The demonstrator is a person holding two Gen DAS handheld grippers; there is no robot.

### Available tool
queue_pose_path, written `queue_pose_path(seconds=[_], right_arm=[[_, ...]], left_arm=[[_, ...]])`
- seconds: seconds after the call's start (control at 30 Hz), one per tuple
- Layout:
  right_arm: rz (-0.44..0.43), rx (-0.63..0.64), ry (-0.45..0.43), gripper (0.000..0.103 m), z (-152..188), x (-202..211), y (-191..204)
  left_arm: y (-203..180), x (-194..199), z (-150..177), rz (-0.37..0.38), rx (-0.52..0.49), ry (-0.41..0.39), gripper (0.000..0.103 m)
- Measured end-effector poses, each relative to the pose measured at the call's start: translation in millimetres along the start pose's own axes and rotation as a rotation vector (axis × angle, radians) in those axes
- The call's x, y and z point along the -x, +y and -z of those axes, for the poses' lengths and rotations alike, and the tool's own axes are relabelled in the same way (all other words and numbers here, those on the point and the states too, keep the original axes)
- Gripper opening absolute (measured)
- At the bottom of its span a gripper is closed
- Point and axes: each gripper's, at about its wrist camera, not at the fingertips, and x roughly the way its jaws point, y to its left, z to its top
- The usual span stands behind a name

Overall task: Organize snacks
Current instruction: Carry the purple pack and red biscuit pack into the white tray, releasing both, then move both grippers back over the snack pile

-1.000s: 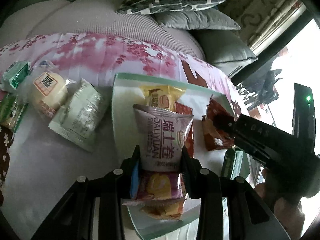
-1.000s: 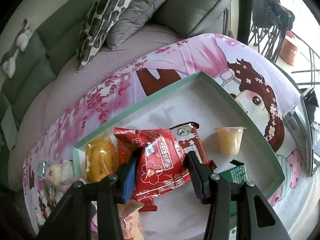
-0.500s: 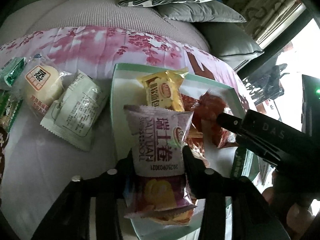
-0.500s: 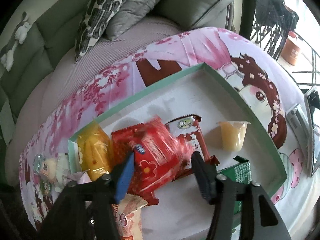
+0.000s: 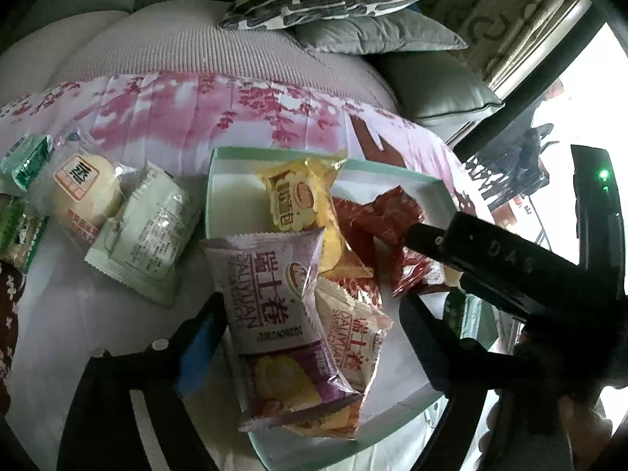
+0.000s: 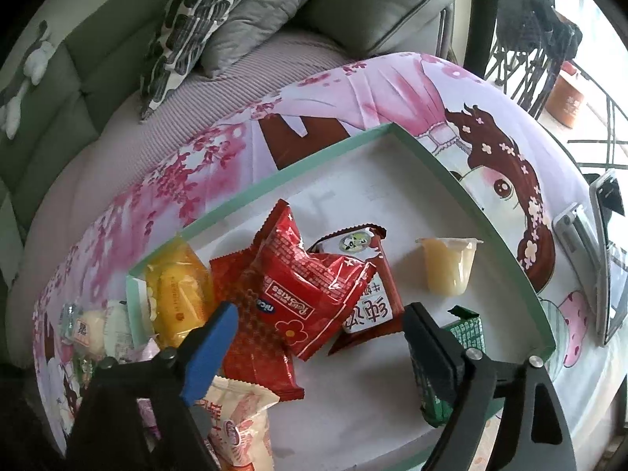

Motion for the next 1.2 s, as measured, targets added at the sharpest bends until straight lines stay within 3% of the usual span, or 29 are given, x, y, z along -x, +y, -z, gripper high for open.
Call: queue_pose_path(seconds=[0.53, 0.63, 0.93, 1.2], right_arm=[[-0.027, 0.019, -0.047, 0.089, -1, 23, 10], [-0.032, 0.024, -0.044, 0.089, -1, 23, 12], [-0.048, 0.083, -0.036, 0.089, 6, 23, 33], [-0.081, 0.188, -0.033, 0.089, 27, 24, 74]], left_arm=[[17, 38, -9, -0.039, 0.068, -0.065, 0.094], [31, 47, -10, -0.092, 0.117, -0.083, 0.094], [89, 76, -11, -0.377, 0.273, -0.181, 0.094], [146, 99, -10, -0.492, 0.394, -0.189, 0.094]])
